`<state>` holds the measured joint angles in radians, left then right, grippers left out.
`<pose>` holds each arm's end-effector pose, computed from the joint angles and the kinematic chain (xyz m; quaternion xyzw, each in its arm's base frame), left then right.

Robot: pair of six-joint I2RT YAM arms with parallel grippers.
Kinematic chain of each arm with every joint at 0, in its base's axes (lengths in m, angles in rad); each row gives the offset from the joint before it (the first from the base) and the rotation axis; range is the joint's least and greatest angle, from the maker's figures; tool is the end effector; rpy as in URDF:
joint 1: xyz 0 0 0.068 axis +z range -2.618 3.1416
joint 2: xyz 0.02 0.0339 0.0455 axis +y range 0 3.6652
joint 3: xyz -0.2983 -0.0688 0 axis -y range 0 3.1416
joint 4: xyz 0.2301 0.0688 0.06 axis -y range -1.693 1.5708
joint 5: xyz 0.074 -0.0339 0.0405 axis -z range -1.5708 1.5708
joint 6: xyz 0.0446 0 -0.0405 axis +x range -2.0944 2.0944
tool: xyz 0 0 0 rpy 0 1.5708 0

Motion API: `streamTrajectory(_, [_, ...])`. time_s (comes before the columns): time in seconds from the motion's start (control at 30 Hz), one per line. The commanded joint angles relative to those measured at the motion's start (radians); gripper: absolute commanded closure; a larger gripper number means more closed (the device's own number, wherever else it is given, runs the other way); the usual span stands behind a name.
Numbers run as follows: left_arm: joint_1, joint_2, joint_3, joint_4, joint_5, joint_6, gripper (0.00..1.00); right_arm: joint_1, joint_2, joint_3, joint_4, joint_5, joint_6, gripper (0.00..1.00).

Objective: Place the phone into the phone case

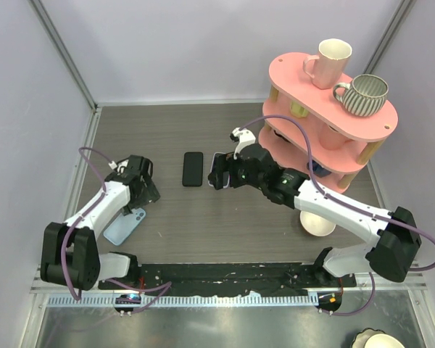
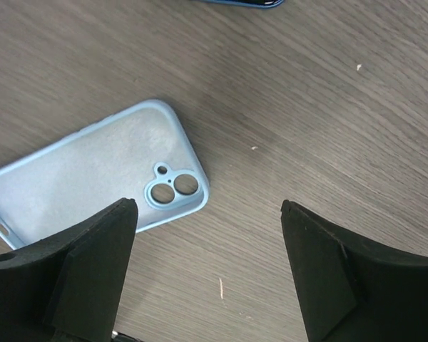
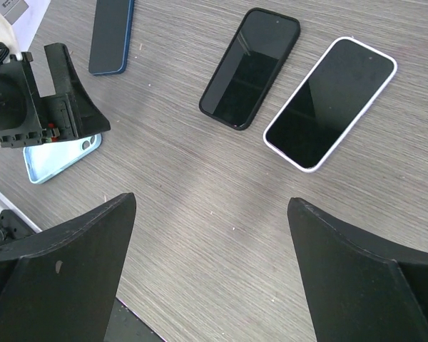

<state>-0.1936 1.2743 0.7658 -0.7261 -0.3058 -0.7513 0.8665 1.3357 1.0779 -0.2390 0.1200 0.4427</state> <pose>0.2003 -0.0256 0.2292 -0.2927 0.9298 0.0585 0.2156 0.1933 0.2193 0.3466 -0.1504 0.8450 0.2700 0.4365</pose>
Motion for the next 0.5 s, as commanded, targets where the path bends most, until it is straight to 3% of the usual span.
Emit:
streamTrajectory(0.0, [0.000,0.013,0.037,0.036,0.032,0.119,0.16,-0.001,-0.044,-0.009,0.040,0.044,-0.018,0.06])
streamTrajectory(0.27, [-0.001,0.058,-0.011,0.080,0.174,0.101,0.28,-0.001,-0.053,0.007,0.040,0.044,-0.024,0.05])
streamTrajectory(0.47, [-0.010,0.120,-0.013,0.105,0.137,0.112,0.31,-0.001,-0.075,-0.003,0.035,0.056,-0.025,0.05])
